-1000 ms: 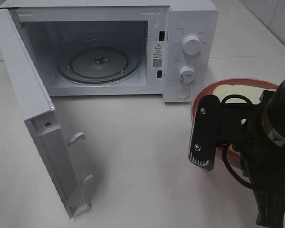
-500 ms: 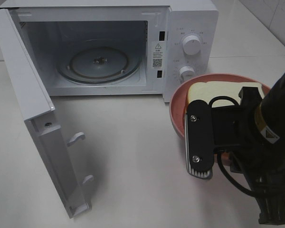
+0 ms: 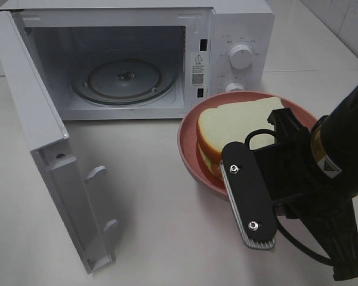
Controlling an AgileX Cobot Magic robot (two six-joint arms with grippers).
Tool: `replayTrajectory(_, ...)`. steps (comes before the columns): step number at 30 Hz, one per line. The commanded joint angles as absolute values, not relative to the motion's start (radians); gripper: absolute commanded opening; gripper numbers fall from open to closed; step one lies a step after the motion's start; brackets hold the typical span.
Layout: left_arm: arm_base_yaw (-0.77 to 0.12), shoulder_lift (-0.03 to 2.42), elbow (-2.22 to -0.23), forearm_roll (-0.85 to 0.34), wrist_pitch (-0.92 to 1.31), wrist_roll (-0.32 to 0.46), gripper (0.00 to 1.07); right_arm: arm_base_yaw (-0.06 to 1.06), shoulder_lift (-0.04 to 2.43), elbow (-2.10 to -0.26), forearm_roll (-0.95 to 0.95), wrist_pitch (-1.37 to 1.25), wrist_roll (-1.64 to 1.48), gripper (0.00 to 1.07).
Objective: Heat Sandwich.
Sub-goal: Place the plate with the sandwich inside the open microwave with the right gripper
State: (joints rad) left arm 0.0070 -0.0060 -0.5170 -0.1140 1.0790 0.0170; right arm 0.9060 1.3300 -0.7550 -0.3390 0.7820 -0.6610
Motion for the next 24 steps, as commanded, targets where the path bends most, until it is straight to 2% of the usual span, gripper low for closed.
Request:
replayTrajectory(1, 0.002, -0.025, -0.514, -0.117, 1.069, 0.016, 0.98, 0.91, 1.321, -0.762, -0.35, 0.75, -0.742, 0.01)
replayTrajectory(15, 0.002, -0.025, -0.514, -0.117, 1.069, 0.016, 0.98, 0.91, 1.321, -0.762, -0.329, 0.672, -0.742, 0.01)
replayTrajectory(24, 0.002, -0.025, -0.514, -0.117, 1.069, 0.016, 0.98, 0.907, 1.321, -0.762, -0.331, 0.676, -0.94, 0.01)
